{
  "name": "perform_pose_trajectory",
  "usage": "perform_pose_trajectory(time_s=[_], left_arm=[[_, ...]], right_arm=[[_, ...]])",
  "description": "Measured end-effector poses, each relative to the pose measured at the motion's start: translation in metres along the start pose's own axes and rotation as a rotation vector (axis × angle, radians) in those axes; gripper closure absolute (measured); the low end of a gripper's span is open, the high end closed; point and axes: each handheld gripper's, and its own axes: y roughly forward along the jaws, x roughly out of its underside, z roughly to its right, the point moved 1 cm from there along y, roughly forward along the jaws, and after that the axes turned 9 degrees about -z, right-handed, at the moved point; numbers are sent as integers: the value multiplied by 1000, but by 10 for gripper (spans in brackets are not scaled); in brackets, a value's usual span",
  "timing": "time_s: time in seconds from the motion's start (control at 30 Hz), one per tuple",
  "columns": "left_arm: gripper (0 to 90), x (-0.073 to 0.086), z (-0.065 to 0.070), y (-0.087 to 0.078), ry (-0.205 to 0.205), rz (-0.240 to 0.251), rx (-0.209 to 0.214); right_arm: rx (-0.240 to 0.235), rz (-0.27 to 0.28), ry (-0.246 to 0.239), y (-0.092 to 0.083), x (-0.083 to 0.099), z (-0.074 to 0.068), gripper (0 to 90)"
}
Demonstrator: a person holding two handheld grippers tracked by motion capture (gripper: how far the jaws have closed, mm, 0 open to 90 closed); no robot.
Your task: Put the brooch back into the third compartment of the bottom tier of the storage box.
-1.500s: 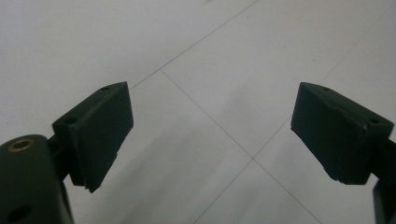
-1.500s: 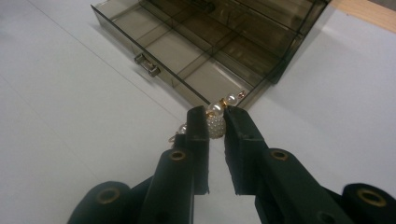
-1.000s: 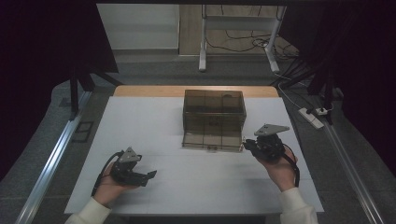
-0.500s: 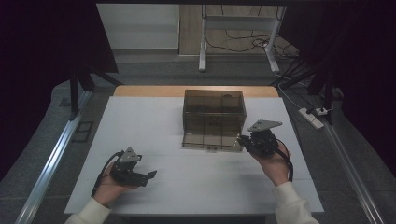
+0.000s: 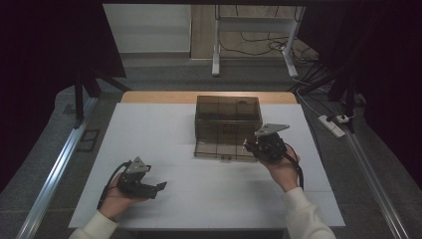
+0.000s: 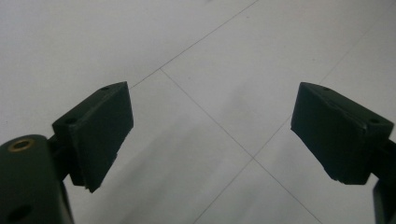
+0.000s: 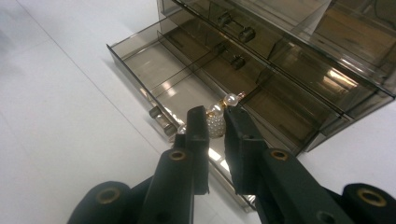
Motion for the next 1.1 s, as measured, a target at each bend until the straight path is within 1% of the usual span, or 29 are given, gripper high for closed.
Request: perform_pose_trajectory(time_s=[0.07, 0.13, 0.33, 0.47, 0.63, 0.77, 0.87, 0.97, 1.0, 1.03, 1.07, 1.1], left_arm=[[123, 0, 0, 0, 0, -1, 0], [123, 0, 0, 0, 1, -1, 0], [123, 0, 0, 0, 2, -1, 1], [123, 0, 0, 0, 6, -1, 1], [123, 0, 0, 1, 6, -2, 2], [123, 0, 0, 0, 6, 0, 2], [123, 0, 0, 1, 7, -1, 2], [123, 1, 0, 0, 12, -4, 3], [123, 0, 0, 0, 12, -4, 2], [123, 1, 0, 0, 12, -4, 2], [124, 1, 0, 0, 12, -3, 3], [123, 1, 0, 0, 12, -3, 2]], right_arm=[[6, -9, -5, 6, -2, 2, 795], [2, -17, 4, 11, -2, 5, 794], [15, -39, 11, 23, -4, 11, 794], [30, -55, 8, 27, -3, 14, 794], [34, -63, 12, 31, -3, 17, 794], [42, -81, 2, 35, -2, 18, 793], [43, -89, 7, 37, -1, 18, 792], [45, -86, 8, 37, -1, 20, 789], [48, -92, 16, 37, 0, 20, 778], [53, -91, 13, 37, 0, 20, 714], [60, -90, 10, 38, 0, 20, 631], [67, -101, 11, 38, 0, 20, 584]])
